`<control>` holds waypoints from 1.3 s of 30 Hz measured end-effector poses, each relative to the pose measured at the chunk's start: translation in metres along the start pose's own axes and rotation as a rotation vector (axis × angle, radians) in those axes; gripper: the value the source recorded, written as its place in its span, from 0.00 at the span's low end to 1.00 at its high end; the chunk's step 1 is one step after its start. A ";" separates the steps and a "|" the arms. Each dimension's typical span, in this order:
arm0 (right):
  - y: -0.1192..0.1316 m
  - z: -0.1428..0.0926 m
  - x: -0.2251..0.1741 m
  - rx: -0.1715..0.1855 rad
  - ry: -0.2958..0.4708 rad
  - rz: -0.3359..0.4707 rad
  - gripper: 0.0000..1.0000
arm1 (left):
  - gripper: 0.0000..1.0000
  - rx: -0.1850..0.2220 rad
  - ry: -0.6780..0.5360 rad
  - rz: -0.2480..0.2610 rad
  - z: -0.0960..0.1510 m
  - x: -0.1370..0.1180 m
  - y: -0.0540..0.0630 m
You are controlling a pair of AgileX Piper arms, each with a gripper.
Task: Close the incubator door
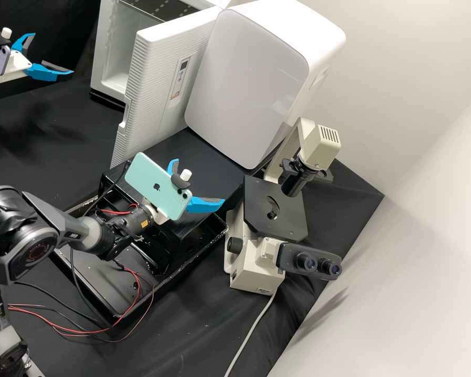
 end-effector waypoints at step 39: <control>0.020 -0.062 0.092 -0.157 0.181 0.171 0.00 | 1.00 0.000 0.000 0.000 0.000 0.000 0.000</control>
